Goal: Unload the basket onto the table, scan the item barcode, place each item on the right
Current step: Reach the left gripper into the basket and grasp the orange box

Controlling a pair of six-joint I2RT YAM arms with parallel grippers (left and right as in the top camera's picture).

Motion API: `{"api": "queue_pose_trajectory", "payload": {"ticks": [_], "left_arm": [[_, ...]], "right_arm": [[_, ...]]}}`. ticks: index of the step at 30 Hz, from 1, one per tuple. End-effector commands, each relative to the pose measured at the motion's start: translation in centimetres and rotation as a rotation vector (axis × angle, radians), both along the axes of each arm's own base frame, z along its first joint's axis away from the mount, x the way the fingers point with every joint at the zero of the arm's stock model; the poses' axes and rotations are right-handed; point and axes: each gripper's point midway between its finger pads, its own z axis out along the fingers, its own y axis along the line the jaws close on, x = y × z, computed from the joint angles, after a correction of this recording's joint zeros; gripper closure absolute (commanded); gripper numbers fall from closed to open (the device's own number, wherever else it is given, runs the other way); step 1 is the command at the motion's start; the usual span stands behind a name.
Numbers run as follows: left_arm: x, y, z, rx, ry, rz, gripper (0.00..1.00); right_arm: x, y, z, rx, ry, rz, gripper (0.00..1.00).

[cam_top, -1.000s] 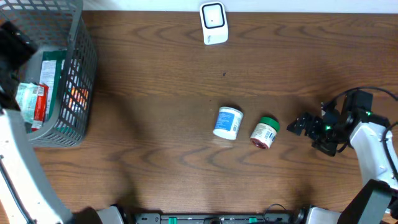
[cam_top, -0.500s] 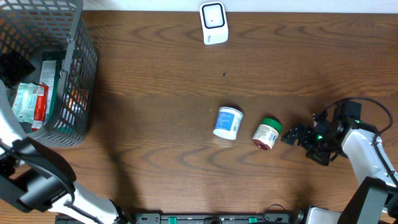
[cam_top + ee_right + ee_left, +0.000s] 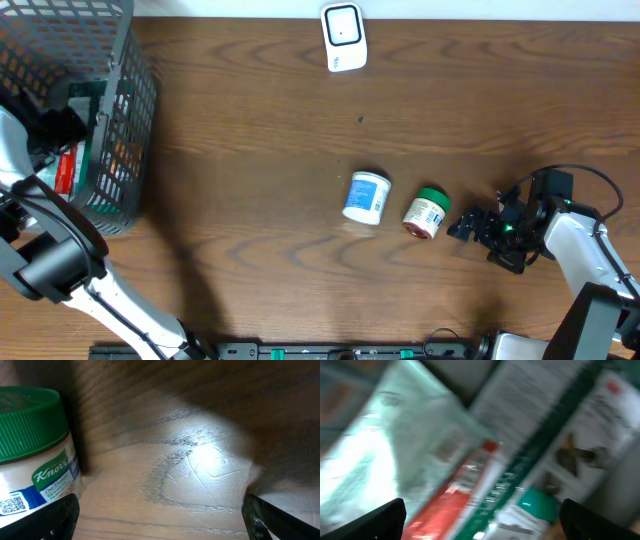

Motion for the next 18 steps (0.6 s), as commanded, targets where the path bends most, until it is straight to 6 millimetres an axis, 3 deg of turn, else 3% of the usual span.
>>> {"api": "queue_pose_trajectory", "payload": {"ticks": [1, 8, 14, 18], "left_arm": [[1.7, -2.3, 2.8, -0.105, -0.128, -0.046, 0.02], [0.3, -4.6, 2.8, -0.163, -0.057, -0.040, 0.02], [1.7, -8.3, 2.5, -0.144, -0.027, -0.172, 0.02], [1.3, -9.1, 1.4, -0.044, 0.084, -0.192, 0.01]], "right_arm": [[-0.4, 0.3, -0.2, 0.006, 0.013, -0.001, 0.01], [-0.5, 0.4, -0.3, 0.008, 0.018, -0.001, 0.01], [-0.5, 0.4, -0.3, 0.007, 0.017, -0.001, 0.01], [-0.5, 0.4, -0.3, 0.007, 0.017, -0.001, 0.01]]}}
